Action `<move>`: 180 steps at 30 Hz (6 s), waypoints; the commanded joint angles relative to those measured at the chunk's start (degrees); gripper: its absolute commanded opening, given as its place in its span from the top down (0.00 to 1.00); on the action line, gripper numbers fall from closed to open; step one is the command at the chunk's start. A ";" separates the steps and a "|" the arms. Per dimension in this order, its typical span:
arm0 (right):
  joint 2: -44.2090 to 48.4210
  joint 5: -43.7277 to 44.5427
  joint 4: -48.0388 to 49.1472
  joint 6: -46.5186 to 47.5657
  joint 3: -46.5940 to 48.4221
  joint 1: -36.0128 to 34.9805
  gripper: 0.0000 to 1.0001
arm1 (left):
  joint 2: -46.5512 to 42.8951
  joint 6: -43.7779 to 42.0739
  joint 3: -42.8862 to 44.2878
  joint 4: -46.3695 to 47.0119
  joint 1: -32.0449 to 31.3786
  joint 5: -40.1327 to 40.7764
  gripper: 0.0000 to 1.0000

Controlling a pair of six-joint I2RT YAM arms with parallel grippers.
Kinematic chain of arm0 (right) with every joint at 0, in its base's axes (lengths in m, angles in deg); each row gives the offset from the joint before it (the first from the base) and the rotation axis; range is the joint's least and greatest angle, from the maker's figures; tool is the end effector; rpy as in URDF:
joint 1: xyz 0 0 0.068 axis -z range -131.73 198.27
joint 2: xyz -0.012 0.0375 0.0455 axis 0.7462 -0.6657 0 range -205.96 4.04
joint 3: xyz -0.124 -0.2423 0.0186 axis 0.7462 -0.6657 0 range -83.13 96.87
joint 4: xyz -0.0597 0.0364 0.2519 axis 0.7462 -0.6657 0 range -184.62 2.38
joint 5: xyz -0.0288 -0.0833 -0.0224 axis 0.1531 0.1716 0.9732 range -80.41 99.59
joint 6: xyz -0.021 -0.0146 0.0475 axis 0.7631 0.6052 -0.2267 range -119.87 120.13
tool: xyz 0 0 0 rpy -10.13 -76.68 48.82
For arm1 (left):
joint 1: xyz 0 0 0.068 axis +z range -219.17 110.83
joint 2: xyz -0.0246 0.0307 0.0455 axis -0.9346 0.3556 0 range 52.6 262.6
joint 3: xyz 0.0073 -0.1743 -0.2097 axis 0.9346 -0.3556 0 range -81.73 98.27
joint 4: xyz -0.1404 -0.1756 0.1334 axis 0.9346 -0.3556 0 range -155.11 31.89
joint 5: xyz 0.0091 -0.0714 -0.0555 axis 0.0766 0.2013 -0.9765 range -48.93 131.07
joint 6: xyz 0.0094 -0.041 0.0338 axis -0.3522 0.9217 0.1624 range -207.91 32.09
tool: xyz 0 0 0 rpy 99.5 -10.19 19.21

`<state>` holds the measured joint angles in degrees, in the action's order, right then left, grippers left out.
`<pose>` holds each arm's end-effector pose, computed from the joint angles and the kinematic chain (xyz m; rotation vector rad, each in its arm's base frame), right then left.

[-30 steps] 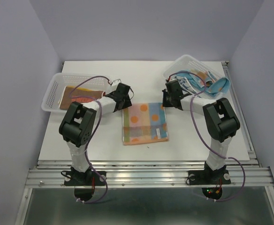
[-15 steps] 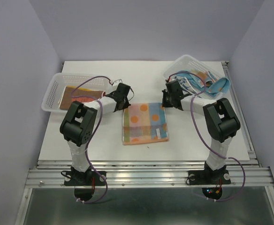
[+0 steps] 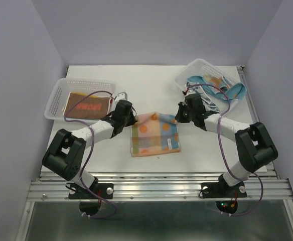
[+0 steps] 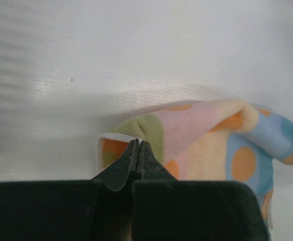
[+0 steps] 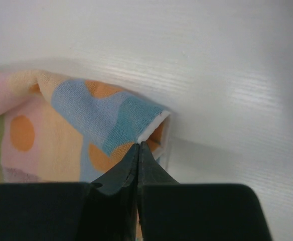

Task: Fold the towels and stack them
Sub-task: Fold the towel, then neatly place the folded towel into the bin

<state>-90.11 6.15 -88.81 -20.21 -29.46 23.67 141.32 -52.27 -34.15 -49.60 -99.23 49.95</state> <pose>0.3139 0.1460 0.1906 -0.1185 2.3397 0.4666 0.2883 -0.1605 0.2024 -0.1981 2.1663 -0.5033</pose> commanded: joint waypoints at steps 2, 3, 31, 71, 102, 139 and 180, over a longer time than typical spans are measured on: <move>8.18 -1.74 2.60 -2.42 -6.64 -2.64 0.99 | -6.98 2.68 -6.78 3.26 -2.19 -0.89 1.00; 10.54 -1.66 2.60 -3.30 -8.65 -3.34 0.99 | -9.69 3.03 -9.05 3.61 -3.24 -0.45 1.00; 35.53 -6.75 -3.29 -11.48 -25.54 -5.99 0.99 | -41.00 13.85 -30.70 -1.83 -10.80 -0.54 1.00; 42.73 -7.11 -6.10 -11.57 -28.97 -5.99 0.00 | -20.98 11.65 -16.64 -15.81 -10.98 2.54 0.08; 48.62 -4.12 -6.02 -11.48 -31.43 -5.99 0.00 | 10.67 2.16 17.54 -38.91 -20.65 32.49 1.00; 46.34 -2.62 -4.88 -9.02 -31.52 -5.99 0.00 | -1.37 -58.48 25.98 -23.61 17.56 19.43 1.00; 39.83 -1.74 -2.41 -9.90 -32.23 -5.90 0.00 | 1.18 -72.20 17.38 -11.94 24.96 30.75 1.00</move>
<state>-49.96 3.33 -94.04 -30.11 -61.43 18.16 140.60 -123.70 -18.48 -63.70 -74.97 77.32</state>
